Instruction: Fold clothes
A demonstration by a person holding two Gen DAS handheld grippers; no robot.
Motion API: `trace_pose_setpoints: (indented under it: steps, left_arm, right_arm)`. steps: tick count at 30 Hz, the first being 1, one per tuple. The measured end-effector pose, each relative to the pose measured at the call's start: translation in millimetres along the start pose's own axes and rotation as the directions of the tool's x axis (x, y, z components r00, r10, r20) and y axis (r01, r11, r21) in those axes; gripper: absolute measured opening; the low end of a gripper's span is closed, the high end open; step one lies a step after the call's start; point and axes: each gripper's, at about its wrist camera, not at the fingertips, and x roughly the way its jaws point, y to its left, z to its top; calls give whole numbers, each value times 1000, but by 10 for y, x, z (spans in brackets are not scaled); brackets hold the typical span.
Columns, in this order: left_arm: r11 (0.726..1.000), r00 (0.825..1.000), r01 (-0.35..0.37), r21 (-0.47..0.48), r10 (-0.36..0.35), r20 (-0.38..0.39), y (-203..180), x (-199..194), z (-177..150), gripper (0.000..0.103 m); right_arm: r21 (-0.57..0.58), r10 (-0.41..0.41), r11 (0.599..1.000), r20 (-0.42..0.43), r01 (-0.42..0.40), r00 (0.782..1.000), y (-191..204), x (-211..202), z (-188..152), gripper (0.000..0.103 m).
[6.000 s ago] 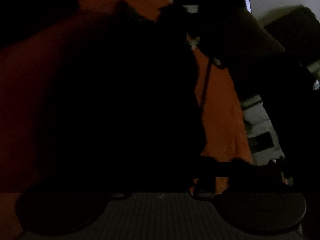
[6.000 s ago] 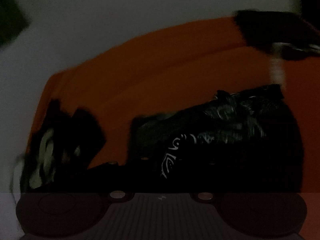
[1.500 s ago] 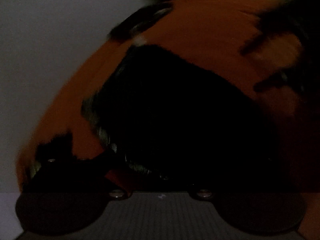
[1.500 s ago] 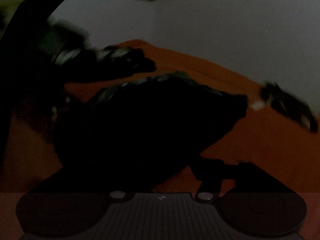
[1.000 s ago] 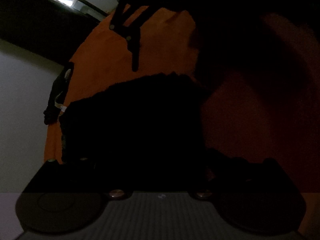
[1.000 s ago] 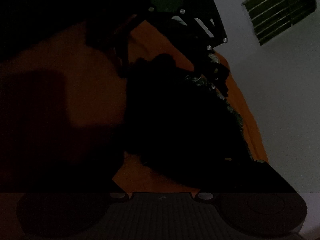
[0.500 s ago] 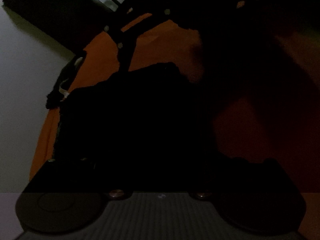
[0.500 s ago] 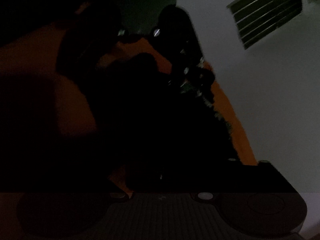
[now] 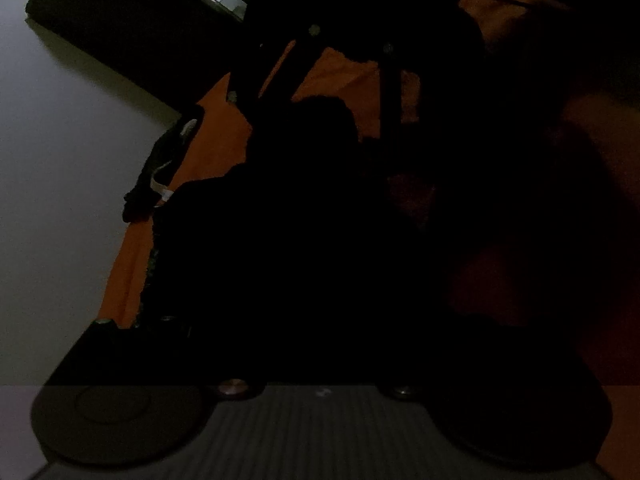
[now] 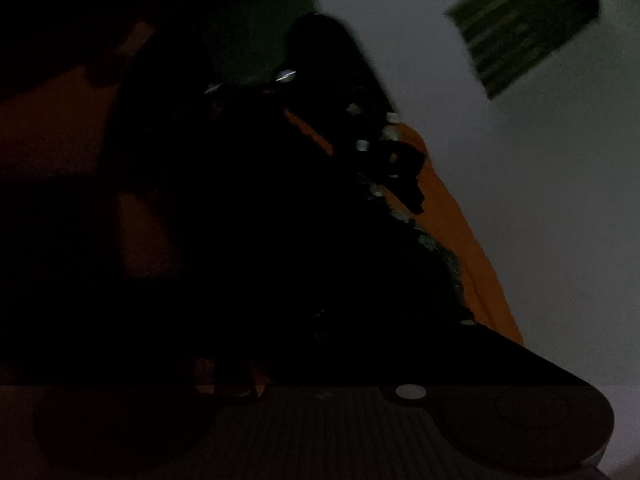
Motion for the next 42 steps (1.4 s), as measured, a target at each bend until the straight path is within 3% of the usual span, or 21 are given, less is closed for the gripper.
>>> trace_pose_setpoints:
  steps: [3,6,10,13,14,16,18,21,23,25,29,33,35,36,39,40,42]
  left_arm:
    - [998,1000,3,57,-3,7,-77,-78,-48,103]
    - [996,999,-47,77,45,23,-141,-110,-94,103]
    - [993,992,-115,17,115,46,-70,-134,-50,103]
    - [992,989,-128,10,127,69,-3,-152,-31,102]
    - [993,990,-120,15,118,82,16,-161,-32,95]
    - [996,992,-85,25,83,98,57,-179,-34,40]
    - [1000,994,-29,-4,29,101,119,-215,-33,21]
    - [998,993,24,-56,-18,114,199,-247,-51,13]
    - [995,992,49,-87,-38,122,243,-263,-62,12]
    - [991,991,61,-115,-46,128,273,-273,-67,12]
    - [981,989,80,-174,-57,137,329,-339,-60,12]
    - [973,988,75,-218,-44,146,484,-395,-16,12]
    - [972,989,72,-222,-39,146,511,-381,8,12]
    - [972,989,72,-223,-40,145,510,-392,13,12]
    - [972,989,74,-225,-42,143,510,-425,31,12]
    - [971,989,74,-226,-42,143,509,-435,37,12]
    - [971,989,75,-227,-43,141,509,-457,49,12]
  right_arm:
    - [129,3,992,1,-3,1000,-163,-102,27,36]
    - [289,36,957,5,-35,999,-331,-161,28,35]
    - [339,57,939,34,-65,998,-326,-244,72,34]
    - [337,65,938,52,-79,997,-230,-373,63,34]
    - [343,67,936,57,-83,996,-216,-406,46,34]
    - [350,67,933,64,-86,996,-183,-473,7,34]
    - [326,70,942,50,-83,996,-166,-471,-33,34]
    - [240,90,966,19,-92,996,-39,-475,-109,50]
    - [147,87,985,14,-88,996,124,-529,-179,83]
    - [15,44,999,6,-44,999,343,-575,-266,95]
    - [-22,38,999,-7,-38,999,465,-540,-375,94]
    - [-82,-56,995,-8,55,998,543,-557,-460,94]
    - [-116,-164,979,19,165,986,568,-502,-493,78]
    - [-130,-206,970,22,207,978,569,-447,-499,75]
    - [-167,-219,960,44,223,975,543,-306,-486,33]
    - [-178,-204,962,46,209,978,536,-273,-475,10]
    - [-154,-179,970,60,186,982,498,-308,-439,10]
